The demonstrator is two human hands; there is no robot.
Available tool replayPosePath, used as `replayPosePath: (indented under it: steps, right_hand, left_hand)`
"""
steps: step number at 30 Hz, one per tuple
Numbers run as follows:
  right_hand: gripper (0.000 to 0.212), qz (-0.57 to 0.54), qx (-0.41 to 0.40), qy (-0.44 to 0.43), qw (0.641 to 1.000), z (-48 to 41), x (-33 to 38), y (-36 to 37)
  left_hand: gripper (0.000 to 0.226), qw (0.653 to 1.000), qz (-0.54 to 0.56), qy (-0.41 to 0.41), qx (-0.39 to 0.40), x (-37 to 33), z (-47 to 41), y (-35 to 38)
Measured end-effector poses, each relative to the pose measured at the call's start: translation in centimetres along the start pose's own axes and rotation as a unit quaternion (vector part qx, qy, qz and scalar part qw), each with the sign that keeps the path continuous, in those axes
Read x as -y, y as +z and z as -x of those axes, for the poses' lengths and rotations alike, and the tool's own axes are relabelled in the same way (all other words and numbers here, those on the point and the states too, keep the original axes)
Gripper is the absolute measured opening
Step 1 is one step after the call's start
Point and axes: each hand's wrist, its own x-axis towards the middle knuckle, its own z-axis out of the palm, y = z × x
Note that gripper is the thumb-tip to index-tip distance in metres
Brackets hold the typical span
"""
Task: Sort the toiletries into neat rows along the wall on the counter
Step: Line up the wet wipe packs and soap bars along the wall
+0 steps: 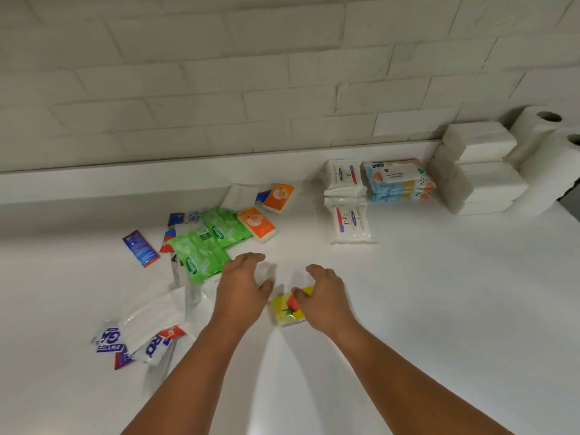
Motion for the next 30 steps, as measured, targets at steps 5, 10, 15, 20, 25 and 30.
replayPosePath:
  steps: [5, 10, 15, 20, 25, 30]
  right_hand:
    - [0.048, 0.135, 0.016, -0.026, 0.99, 0.6, 2.9, 2.3]
    - [0.045, 0.269, 0.021, -0.041, 0.962, 1.1, 4.9, 4.2]
    - [0.049, 0.285, 0.04, -0.018, 0.957, 1.3, 6.0, 5.2]
    - [0.054, 0.235, 0.023, 0.002, 0.972, 1.2, 6.3, 4.8]
    - [0.044, -0.016, -0.024, 0.006, 1.0, 1.6, 7.0, 3.1]
    - [0.04, -0.342, -0.005, 0.051, 0.938, 0.6, 7.3, 0.5]
  left_hand:
    - [0.096, 0.981, -0.102, 0.035, 0.159, 4.7, -0.1, -3.5]
    - [0.113, 0.968, -0.133, 0.036, 0.209, 6.7, -0.1, -4.4]
    - [0.106, 0.968, -0.164, 0.054, 0.18, 7.6, -0.3, -4.2]
    - [0.102, 0.986, -0.091, 0.046, 0.129, 7.6, -0.7, -4.3]
    - [0.088, 0.998, -0.017, 0.048, 0.04, 5.3, -1.4, -3.9]
    - [0.087, 0.995, 0.096, 0.03, -0.003, 0.8, -2.4, -2.8]
